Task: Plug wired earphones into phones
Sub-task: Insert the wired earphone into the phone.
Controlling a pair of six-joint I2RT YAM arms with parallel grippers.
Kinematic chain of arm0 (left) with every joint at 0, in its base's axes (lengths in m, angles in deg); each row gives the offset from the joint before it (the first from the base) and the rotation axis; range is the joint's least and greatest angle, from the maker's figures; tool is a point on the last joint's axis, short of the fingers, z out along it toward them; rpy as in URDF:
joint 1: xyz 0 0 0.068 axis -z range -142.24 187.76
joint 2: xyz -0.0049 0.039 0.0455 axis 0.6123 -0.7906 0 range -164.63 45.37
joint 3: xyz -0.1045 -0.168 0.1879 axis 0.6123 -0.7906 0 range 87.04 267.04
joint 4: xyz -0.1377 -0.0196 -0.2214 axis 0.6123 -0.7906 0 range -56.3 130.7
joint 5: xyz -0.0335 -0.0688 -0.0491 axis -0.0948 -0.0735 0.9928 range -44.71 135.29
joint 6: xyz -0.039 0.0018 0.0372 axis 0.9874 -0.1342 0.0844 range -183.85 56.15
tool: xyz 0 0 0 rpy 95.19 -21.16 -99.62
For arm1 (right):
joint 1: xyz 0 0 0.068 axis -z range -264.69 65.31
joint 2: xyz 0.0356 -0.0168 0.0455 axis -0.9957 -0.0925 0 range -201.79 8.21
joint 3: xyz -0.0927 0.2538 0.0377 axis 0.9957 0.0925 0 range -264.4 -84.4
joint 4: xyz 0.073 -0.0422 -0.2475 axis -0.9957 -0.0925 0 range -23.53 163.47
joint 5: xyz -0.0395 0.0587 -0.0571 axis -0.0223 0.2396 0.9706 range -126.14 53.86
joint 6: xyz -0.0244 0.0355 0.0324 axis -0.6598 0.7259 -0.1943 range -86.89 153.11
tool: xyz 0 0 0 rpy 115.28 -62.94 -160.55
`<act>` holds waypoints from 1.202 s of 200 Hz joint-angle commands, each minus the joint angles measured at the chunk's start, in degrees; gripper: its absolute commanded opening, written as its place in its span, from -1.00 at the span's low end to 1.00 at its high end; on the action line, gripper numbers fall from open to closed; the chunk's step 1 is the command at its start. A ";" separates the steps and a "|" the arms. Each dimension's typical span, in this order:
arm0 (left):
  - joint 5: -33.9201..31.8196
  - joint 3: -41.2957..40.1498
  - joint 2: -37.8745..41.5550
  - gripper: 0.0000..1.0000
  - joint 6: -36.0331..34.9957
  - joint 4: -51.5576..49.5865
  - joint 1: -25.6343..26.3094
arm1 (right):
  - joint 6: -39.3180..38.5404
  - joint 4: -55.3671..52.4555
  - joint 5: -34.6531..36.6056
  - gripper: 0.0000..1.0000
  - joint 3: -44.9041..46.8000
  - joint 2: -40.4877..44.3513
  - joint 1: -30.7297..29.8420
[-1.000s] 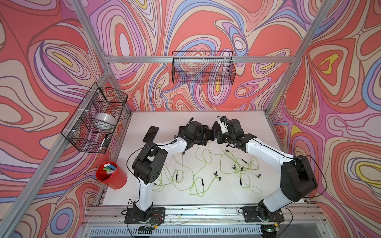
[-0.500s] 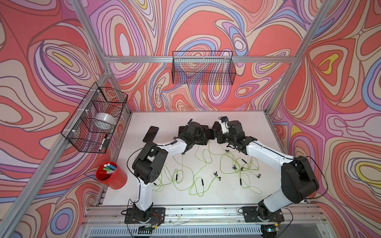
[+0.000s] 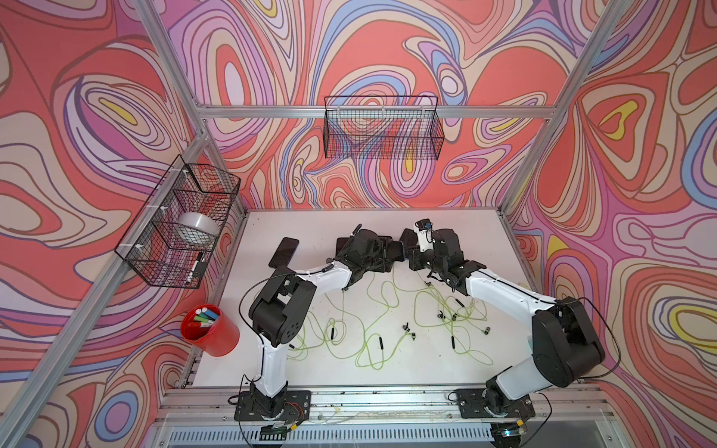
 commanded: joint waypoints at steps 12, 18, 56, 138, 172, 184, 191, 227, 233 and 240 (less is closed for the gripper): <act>8.06 -0.63 4.90 -1.00 4.21 10.51 4.33 | 0.60 7.56 -3.13 -1.00 2.42 1.01 -1.02; 7.92 -0.74 4.95 -1.00 4.57 10.74 4.33 | 0.55 8.02 -3.11 -1.00 2.79 1.13 -0.99; 6.47 -2.01 5.25 -1.00 6.84 12.83 4.31 | 0.55 10.89 -2.70 -1.00 4.42 1.68 -1.03; 3.37 -4.20 5.78 -1.00 11.16 15.97 4.37 | 2.16 16.82 -2.78 -1.00 8.08 2.77 -0.99; 2.58 -5.12 5.92 -1.00 12.29 16.73 4.41 | 2.10 20.27 -2.48 -1.00 10.10 4.52 -1.02; 2.20 -5.48 5.95 -1.00 12.92 17.26 4.42 | 1.72 21.42 -2.42 -1.00 10.68 5.06 -0.97; 2.04 -5.64 5.95 -1.00 13.31 17.59 4.42 | 1.55 22.18 -2.53 -1.00 11.26 5.28 -0.97; 0.93 -6.24 5.88 -1.00 15.41 19.05 4.50 | 0.73 26.25 -2.91 -1.00 13.17 5.55 -1.03; 0.80 -6.37 5.81 -1.00 15.86 19.43 4.50 | 0.64 27.11 -3.14 -1.00 13.48 5.62 -1.02; 0.78 -6.29 5.71 -1.00 16.10 19.69 4.48 | 0.60 27.43 -3.57 -1.00 13.53 5.59 -1.01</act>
